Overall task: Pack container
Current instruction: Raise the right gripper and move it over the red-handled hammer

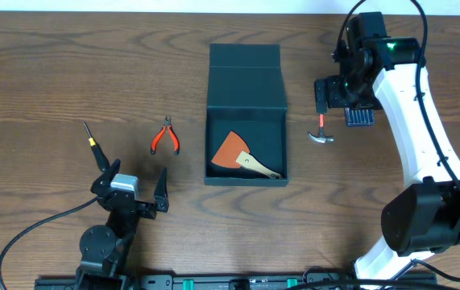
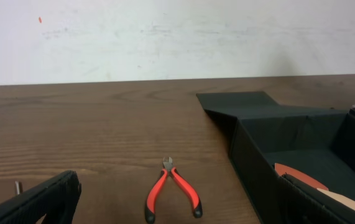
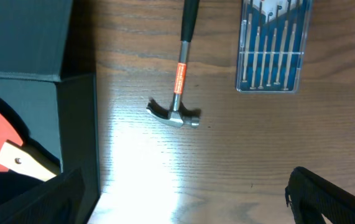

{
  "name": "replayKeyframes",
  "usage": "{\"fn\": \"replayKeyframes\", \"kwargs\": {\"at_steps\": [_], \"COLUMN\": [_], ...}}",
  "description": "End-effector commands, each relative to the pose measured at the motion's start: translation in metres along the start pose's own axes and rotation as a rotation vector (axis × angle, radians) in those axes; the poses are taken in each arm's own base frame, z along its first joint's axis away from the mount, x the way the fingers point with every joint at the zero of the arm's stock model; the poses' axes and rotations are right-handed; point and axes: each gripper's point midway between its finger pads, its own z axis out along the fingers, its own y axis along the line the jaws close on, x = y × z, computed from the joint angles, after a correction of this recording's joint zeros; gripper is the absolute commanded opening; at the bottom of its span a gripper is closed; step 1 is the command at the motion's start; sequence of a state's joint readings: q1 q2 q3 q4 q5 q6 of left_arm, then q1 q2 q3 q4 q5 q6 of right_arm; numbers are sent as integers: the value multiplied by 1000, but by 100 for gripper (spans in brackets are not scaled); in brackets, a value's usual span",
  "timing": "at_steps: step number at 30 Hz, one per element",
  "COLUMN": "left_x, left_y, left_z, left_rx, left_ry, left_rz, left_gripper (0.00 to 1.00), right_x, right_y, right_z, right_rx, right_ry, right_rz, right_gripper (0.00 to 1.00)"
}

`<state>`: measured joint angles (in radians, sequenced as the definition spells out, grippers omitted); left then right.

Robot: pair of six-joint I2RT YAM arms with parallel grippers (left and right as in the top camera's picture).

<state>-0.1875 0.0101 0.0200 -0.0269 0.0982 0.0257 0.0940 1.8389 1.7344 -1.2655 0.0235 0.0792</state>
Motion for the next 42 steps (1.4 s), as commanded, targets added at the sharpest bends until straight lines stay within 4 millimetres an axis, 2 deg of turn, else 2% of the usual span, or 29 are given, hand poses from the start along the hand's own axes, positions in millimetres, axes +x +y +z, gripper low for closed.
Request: {"fn": "replayKeyframes", "kwargs": {"at_steps": [1,12,19,25,35,42], "left_x": [15,15,15,15,15,15], "left_y": [-4,-4,-4,-4,-4,-4], "left_z": [1,1,1,1,1,1], "left_rx": [25,25,25,25,25,25], "left_ry": [47,47,47,47,47,47], "left_rz": [-7,-6,-6,-7,-6,-6], "left_gripper": [99,98,99,99,99,99], "right_x": [1,30,41,37,17,8], "right_y": [-6,-11,-12,-12,-10,-9], "right_z": [2,63,88,95,95,99], "right_rx": [10,20,23,20,12,8], "right_ry": [3,72,78,49,-36,-63], "right_rz": [61,76,77,78,80,84], "right_gripper": [96,98,98,96,94,88]}}
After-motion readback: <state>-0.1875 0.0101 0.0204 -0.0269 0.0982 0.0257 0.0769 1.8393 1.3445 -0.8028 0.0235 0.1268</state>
